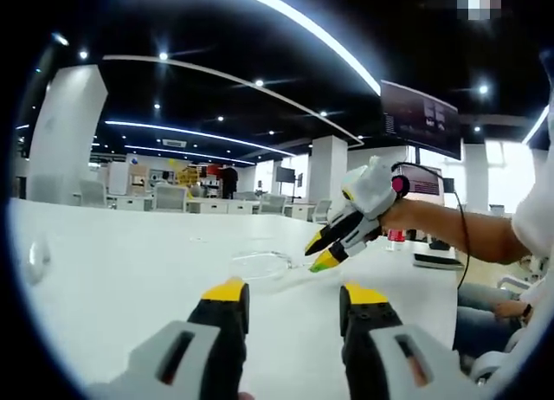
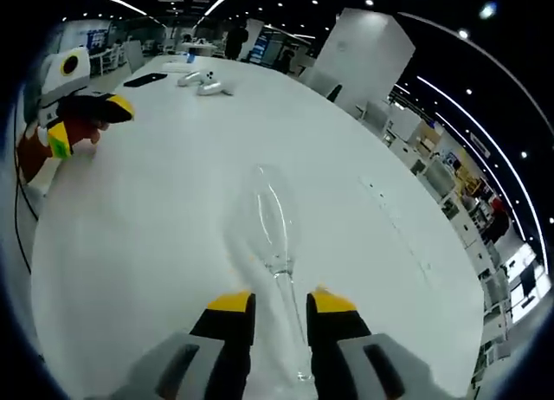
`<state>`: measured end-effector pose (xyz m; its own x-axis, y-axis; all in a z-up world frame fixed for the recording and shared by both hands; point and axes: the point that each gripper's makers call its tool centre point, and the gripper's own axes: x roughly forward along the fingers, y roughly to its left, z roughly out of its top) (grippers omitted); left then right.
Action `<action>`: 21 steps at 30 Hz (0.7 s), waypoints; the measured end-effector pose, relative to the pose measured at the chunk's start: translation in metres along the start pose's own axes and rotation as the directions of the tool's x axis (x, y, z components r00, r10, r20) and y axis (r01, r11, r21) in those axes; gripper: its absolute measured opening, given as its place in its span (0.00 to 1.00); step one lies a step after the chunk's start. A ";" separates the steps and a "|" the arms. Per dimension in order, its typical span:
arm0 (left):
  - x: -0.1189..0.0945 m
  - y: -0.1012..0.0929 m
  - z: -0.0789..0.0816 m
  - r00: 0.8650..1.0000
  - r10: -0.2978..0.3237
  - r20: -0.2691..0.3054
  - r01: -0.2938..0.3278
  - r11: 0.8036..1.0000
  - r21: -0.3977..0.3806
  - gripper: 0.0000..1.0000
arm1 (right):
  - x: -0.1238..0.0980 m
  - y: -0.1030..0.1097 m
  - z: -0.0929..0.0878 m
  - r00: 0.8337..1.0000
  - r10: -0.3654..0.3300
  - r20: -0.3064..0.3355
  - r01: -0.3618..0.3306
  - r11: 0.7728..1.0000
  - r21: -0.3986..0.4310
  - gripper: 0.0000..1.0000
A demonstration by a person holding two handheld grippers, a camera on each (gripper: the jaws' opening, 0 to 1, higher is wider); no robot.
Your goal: Stand the stemmed glass upright on the table place it in front of you
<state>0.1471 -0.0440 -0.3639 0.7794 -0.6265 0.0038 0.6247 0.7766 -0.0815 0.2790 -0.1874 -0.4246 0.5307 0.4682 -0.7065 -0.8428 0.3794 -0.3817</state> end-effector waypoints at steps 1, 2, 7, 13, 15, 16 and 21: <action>0.000 0.000 0.000 1.000 0.000 -0.001 0.000 1.000 -0.001 0.42 | 0.001 -0.002 -0.001 1.000 -0.003 -0.009 0.003 1.000 -0.014 0.27; 0.000 0.000 0.000 1.000 0.000 0.000 0.000 1.000 0.001 0.42 | 0.002 -0.003 -0.001 1.000 -0.004 -0.014 0.003 1.000 -0.015 0.26; 0.001 0.000 0.002 1.000 -0.001 0.000 0.001 1.000 0.003 0.42 | 0.006 -0.007 0.002 0.999 0.015 -0.029 -0.016 1.000 -0.023 0.26; 0.000 0.002 0.004 1.000 0.001 0.007 -0.001 1.000 -0.001 0.42 | 0.013 -0.008 0.001 0.996 0.042 -0.082 -0.047 0.997 -0.059 0.25; 0.000 0.002 0.004 1.000 0.002 0.009 -0.002 1.000 -0.002 0.42 | 0.015 -0.009 0.001 0.994 0.051 -0.096 -0.057 0.996 -0.065 0.24; 0.000 0.002 0.005 1.000 0.002 0.009 -0.002 1.000 -0.003 0.42 | 0.016 -0.010 0.001 0.994 0.053 -0.099 -0.059 0.996 -0.067 0.23; -0.001 0.004 0.006 1.000 0.004 0.013 -0.004 1.000 -0.002 0.42 | 0.022 -0.013 0.000 0.990 0.066 -0.127 -0.076 0.994 -0.075 0.22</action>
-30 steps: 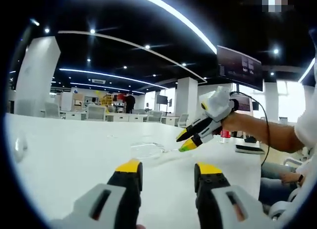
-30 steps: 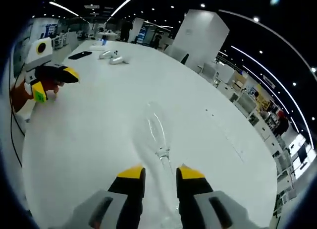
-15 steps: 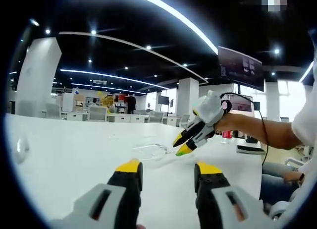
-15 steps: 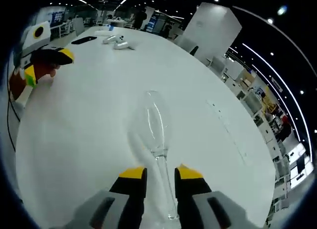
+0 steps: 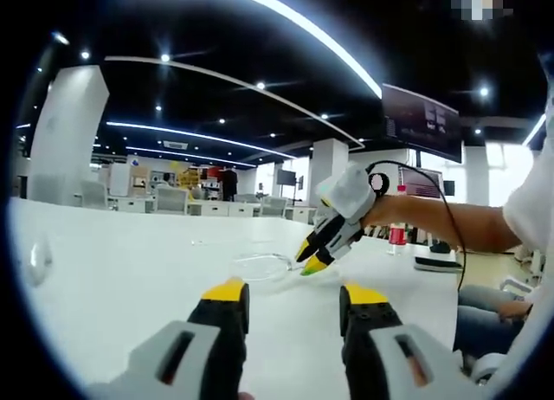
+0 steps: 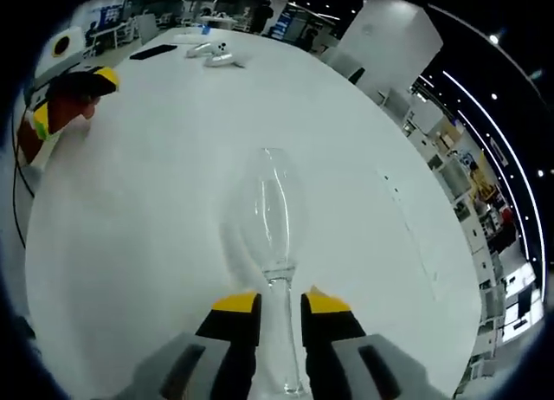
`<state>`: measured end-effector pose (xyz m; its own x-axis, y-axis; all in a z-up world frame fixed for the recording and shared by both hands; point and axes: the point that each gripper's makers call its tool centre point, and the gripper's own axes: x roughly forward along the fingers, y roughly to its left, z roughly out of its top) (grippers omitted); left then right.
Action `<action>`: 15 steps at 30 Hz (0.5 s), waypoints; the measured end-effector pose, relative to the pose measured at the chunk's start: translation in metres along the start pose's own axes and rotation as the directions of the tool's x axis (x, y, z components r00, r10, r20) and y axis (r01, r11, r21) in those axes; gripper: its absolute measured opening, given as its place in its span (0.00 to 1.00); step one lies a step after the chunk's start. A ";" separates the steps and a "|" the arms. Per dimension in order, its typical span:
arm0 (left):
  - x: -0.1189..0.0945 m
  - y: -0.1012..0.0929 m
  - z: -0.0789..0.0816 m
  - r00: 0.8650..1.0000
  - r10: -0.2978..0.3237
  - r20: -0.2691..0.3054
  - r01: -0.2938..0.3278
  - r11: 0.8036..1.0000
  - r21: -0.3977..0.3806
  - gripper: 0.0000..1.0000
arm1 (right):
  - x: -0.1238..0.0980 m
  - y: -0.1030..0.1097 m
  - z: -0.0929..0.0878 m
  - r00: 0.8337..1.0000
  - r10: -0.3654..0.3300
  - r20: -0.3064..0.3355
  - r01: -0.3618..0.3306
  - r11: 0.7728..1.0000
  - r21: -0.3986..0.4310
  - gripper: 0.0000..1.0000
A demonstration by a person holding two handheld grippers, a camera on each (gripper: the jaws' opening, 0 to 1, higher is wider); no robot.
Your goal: Stand the stemmed glass upright on the table place it in front of you
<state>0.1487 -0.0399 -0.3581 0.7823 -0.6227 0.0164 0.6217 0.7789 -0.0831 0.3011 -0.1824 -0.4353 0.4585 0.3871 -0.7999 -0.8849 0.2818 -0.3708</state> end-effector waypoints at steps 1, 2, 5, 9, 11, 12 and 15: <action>0.000 0.000 0.000 1.000 0.001 0.001 -0.001 1.000 0.001 0.42 | 0.001 0.000 -0.001 1.000 0.006 -0.009 -0.006 1.000 -0.002 0.21; -0.001 0.001 0.001 1.000 0.002 0.002 -0.002 1.000 0.001 0.42 | 0.003 0.000 -0.001 1.000 0.010 -0.014 -0.010 1.000 -0.005 0.21; -0.002 0.002 0.001 1.000 0.005 0.005 -0.005 1.000 -0.001 0.42 | 0.006 0.001 -0.003 0.999 0.024 -0.029 -0.024 1.000 -0.010 0.21; -0.003 0.003 0.001 1.000 0.011 0.007 -0.011 1.000 -0.003 0.42 | 0.010 0.000 -0.004 0.998 0.034 -0.045 -0.035 0.999 -0.017 0.21; -0.003 0.004 0.001 1.000 0.012 0.007 -0.012 1.000 -0.003 0.42 | 0.010 0.000 -0.004 0.998 0.032 -0.048 -0.033 0.999 -0.020 0.20; -0.003 0.004 0.001 1.000 0.012 0.007 -0.012 1.000 -0.003 0.42 | 0.011 0.000 -0.004 0.998 0.034 -0.048 -0.035 0.999 -0.020 0.20; -0.002 0.004 0.000 1.000 0.014 0.003 -0.014 1.000 -0.002 0.42 | 0.013 -0.001 -0.003 0.998 0.037 -0.055 -0.038 0.999 -0.010 0.20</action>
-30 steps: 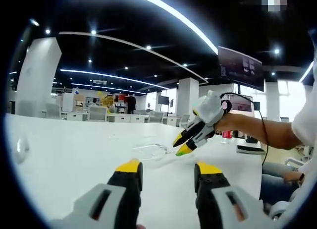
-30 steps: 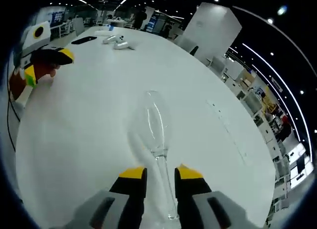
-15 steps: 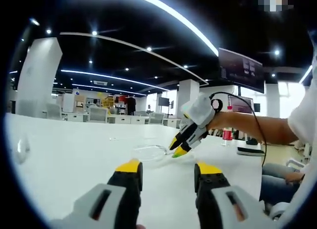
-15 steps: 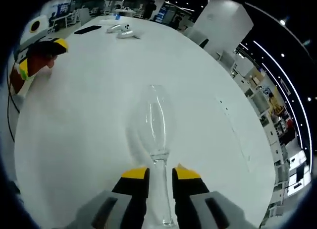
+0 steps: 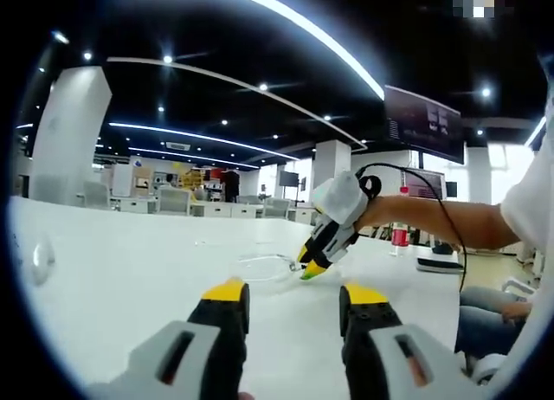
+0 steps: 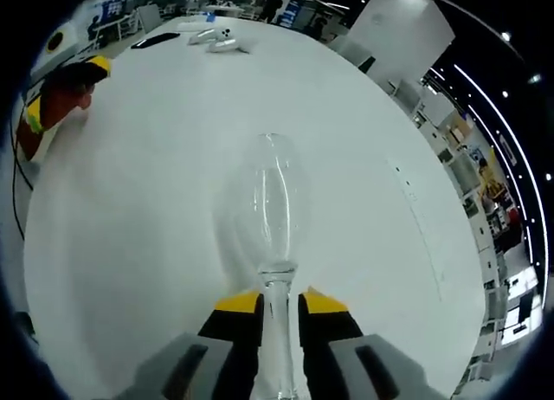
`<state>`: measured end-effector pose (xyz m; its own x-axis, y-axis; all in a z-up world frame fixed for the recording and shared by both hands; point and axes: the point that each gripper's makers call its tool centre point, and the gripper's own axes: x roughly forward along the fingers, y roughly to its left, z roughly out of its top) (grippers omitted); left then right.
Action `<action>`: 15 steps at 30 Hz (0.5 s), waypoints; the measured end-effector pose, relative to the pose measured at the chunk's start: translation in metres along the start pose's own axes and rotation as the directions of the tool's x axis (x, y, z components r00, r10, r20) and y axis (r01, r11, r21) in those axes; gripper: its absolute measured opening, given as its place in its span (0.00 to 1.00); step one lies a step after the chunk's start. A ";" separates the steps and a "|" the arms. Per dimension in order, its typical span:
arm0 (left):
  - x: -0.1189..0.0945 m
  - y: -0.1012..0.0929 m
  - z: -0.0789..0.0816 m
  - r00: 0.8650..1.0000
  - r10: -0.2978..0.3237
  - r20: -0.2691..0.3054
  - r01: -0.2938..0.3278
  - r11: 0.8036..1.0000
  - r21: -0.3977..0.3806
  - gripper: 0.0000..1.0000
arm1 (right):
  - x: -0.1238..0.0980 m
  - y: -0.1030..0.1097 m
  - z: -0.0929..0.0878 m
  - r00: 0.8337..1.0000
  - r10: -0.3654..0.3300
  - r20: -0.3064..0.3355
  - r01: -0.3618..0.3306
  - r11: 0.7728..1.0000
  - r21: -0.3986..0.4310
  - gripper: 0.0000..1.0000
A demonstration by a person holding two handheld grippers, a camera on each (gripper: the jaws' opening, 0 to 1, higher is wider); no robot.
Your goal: Stand the stemmed glass upright on the table place it in front of you
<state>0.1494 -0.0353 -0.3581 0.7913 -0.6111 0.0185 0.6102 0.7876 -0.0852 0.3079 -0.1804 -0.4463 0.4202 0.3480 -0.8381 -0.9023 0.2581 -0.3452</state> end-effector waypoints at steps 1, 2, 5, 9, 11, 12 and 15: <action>0.000 0.000 0.000 1.000 0.000 0.000 0.000 1.000 0.000 0.42 | 0.000 0.001 0.000 1.000 0.004 -0.001 -0.004 1.000 0.000 0.20; 0.000 0.000 0.000 1.000 0.000 0.000 0.000 1.000 -0.001 0.42 | 0.000 0.001 0.000 1.000 0.006 -0.004 -0.006 1.000 -0.001 0.20; 0.000 -0.001 -0.001 1.000 0.001 -0.005 -0.001 1.000 -0.001 0.42 | 0.001 0.002 0.001 1.000 0.011 -0.008 -0.011 1.000 -0.005 0.19; 0.001 -0.001 -0.003 1.000 0.001 -0.009 -0.001 1.000 -0.002 0.42 | 0.004 0.005 0.001 0.999 0.025 -0.019 -0.025 1.000 -0.013 0.19; 0.001 -0.001 -0.003 1.000 0.003 -0.009 -0.003 1.000 -0.002 0.42 | 0.005 0.006 0.001 0.999 0.026 -0.022 -0.026 1.000 -0.017 0.17; 0.000 -0.001 -0.003 1.000 0.003 -0.009 -0.003 1.000 -0.002 0.42 | 0.005 0.006 0.001 0.999 0.025 -0.024 -0.026 0.999 -0.019 0.17; 0.000 -0.001 -0.003 1.000 0.004 -0.007 -0.004 1.000 -0.003 0.42 | 0.006 0.006 0.001 0.999 0.027 -0.025 -0.027 0.999 -0.020 0.14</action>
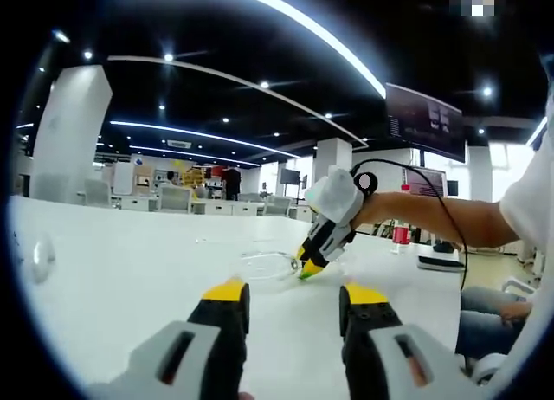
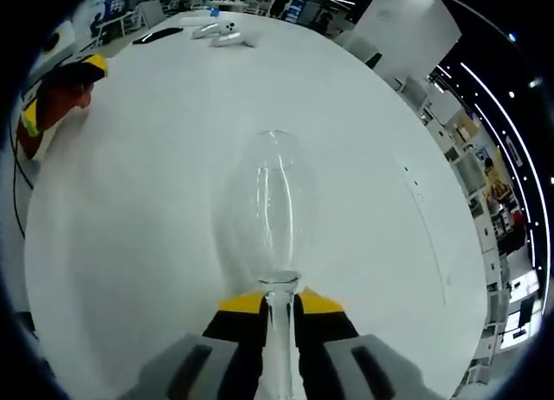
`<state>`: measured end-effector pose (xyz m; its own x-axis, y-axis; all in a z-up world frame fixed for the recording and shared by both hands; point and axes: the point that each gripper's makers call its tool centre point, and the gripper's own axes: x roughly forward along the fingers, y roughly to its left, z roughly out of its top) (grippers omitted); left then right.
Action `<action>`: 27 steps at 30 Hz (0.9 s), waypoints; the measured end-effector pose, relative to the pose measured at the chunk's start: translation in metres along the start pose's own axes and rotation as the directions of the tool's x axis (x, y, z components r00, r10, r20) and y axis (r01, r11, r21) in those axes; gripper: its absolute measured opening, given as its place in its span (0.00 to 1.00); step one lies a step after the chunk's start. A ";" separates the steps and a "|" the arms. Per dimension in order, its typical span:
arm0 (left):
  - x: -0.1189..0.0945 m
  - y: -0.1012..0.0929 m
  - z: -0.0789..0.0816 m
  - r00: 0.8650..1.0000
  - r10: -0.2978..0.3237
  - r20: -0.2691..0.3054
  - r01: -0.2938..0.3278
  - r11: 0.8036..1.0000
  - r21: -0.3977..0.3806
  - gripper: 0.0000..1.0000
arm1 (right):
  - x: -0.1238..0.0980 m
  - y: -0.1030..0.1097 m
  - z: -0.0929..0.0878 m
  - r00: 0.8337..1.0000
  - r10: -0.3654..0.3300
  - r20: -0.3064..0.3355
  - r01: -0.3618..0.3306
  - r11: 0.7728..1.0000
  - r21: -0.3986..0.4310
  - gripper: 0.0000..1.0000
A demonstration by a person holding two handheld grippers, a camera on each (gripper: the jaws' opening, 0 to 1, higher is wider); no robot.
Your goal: Stand the stemmed glass upright on the table place it in front of you
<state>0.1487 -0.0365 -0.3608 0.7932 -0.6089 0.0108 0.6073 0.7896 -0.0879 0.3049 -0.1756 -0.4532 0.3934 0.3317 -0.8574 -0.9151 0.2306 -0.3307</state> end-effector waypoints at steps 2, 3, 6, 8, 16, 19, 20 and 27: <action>0.000 0.000 0.000 1.000 0.000 0.000 0.000 1.000 0.001 0.42 | 0.000 -0.001 -0.001 1.000 -0.007 -0.002 0.007 1.000 0.007 0.14; 0.000 0.000 0.000 1.000 0.001 -0.001 -0.001 1.000 0.001 0.42 | 0.000 0.000 -0.001 1.000 -0.005 -0.001 0.005 1.000 0.011 0.14; -0.001 0.000 0.000 1.000 0.001 -0.001 -0.001 1.000 0.002 0.42 | -0.001 0.000 -0.001 1.000 -0.004 0.001 0.004 1.000 0.018 0.14; -0.001 0.000 0.000 1.000 0.001 0.000 -0.001 1.000 0.001 0.42 | -0.001 0.000 -0.001 1.000 -0.004 0.000 0.004 1.000 0.020 0.14; -0.002 -0.001 0.001 1.000 0.002 0.002 -0.002 1.000 0.001 0.42 | 0.000 0.000 -0.001 1.000 -0.006 -0.004 0.006 1.000 0.013 0.14; -0.003 -0.002 0.001 1.000 0.003 0.002 -0.003 1.000 0.002 0.41 | 0.000 0.000 -0.001 1.000 -0.006 -0.006 0.006 1.000 0.011 0.13; -0.003 -0.002 0.001 1.000 0.003 0.001 -0.003 1.000 0.002 0.41 | 0.000 0.000 -0.001 1.000 -0.007 -0.006 0.007 1.000 0.012 0.13; -0.003 -0.002 0.001 1.000 0.002 0.002 -0.002 1.000 0.002 0.41 | 0.000 0.000 -0.001 1.000 -0.003 -0.005 0.003 1.000 0.010 0.13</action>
<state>0.1453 -0.0365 -0.3594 0.7946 -0.6070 0.0125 0.6056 0.7911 -0.0862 0.3049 -0.1764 -0.4531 0.3955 0.3263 -0.8586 -0.9131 0.2407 -0.3291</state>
